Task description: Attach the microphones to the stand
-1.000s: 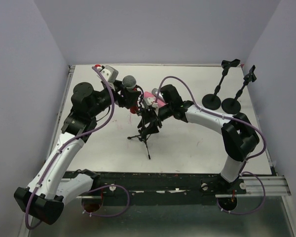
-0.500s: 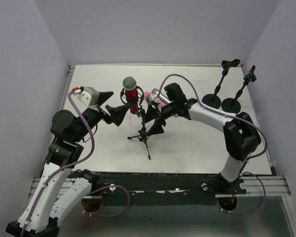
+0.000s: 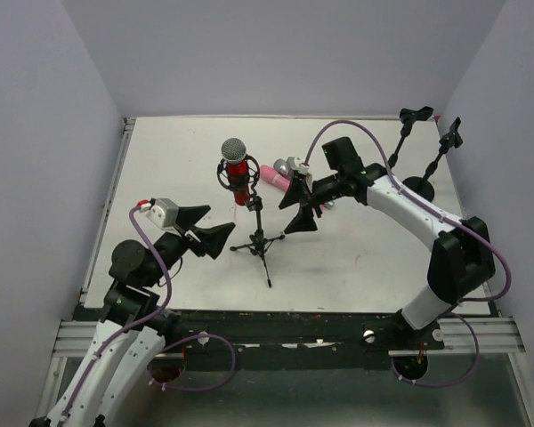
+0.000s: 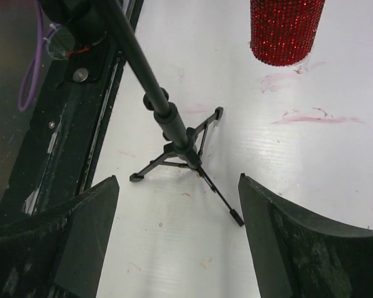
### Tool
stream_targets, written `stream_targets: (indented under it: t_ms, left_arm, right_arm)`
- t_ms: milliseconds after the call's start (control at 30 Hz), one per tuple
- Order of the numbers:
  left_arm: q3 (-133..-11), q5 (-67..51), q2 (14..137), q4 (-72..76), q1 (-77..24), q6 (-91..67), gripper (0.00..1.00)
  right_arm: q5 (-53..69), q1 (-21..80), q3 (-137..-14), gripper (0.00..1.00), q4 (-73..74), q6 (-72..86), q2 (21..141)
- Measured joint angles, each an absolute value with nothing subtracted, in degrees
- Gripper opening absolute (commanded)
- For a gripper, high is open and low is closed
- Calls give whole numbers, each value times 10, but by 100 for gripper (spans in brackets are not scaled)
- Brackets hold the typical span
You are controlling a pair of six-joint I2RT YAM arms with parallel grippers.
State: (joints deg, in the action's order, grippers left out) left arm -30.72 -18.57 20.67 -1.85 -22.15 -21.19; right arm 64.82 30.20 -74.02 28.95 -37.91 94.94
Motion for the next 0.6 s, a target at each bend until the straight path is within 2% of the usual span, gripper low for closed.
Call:
stream_targets:
  t_ms: [233,367,600]
  left_arm:
    - [-182,-200,227,125,-258,-230,90]
    - [-100,-200,296,288,-294,-193,90]
    - [-88,-199,434,456,-337,-115,89]
  right_arm:
    - [586,291,-653,98,308,-373,802]
    - [562,288,-546,98,269,-374,716]
    - [541,284,-486,98,236,-388,701]
